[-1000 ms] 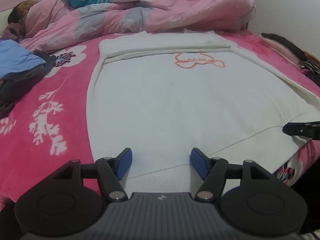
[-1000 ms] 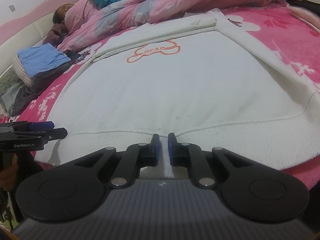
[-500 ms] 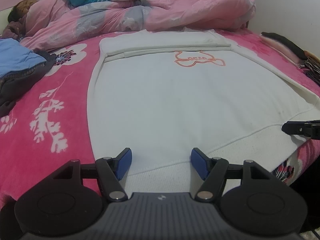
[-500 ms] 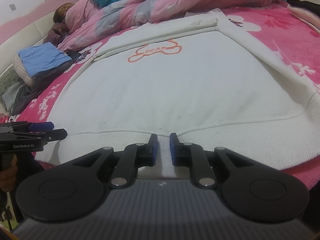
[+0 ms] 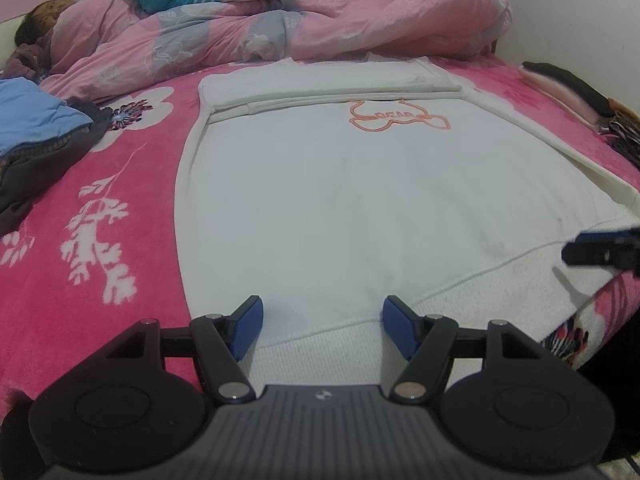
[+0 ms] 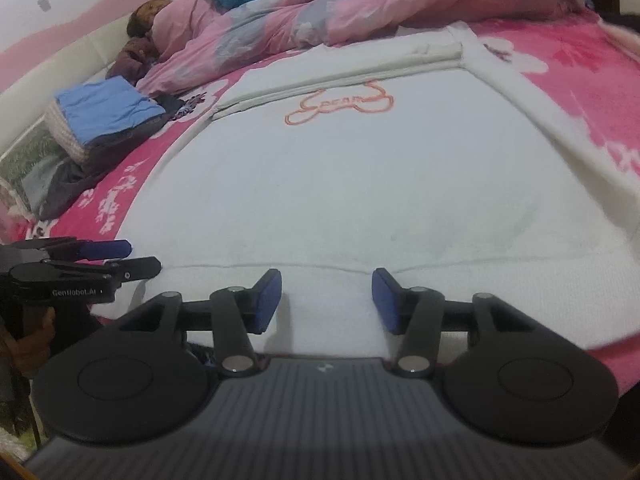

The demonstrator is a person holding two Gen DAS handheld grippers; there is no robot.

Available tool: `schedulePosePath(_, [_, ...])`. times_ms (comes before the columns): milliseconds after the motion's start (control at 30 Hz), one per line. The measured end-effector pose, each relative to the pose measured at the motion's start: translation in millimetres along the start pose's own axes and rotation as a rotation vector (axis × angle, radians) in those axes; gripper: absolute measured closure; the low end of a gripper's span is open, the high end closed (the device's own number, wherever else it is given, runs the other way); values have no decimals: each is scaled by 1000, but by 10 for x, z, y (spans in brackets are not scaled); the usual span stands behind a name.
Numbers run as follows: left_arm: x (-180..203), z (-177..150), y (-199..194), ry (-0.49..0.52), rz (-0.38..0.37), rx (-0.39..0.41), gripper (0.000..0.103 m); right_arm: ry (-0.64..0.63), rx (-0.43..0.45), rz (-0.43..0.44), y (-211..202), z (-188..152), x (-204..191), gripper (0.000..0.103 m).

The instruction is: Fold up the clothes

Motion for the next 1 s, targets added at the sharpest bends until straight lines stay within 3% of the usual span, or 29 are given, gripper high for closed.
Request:
schedulePosePath(233, [23,-90,-55,0,8,5,35,-51,54,-108,119,420,118,53])
schedulePosePath(333, [21,-119,-70,6,5,5,35,-80,-5,-198,323,257,206,53])
schedulePosePath(500, [16,-167,-111,34,-8,-13,35,-109,57,-236,110,-126,184,52])
schedulePosePath(700, [-45,-330,-264,33,-9,-46,35,-47,26,-195,-186,-460,199,51])
schedulePosePath(1000, [-270,-402,-321,-86,2,-59,36,-111,79,-45,-219,-269,-110,51])
Point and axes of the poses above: each gripper's, at about its wrist camera, not at the fingertips, and y roughly the way its jaws point, x to its right, z to its top, the point moved 7 cm from there along y, roughly the way its jaws point, and after that the axes turned 12 degrees about -x, right-handed, at the moved point
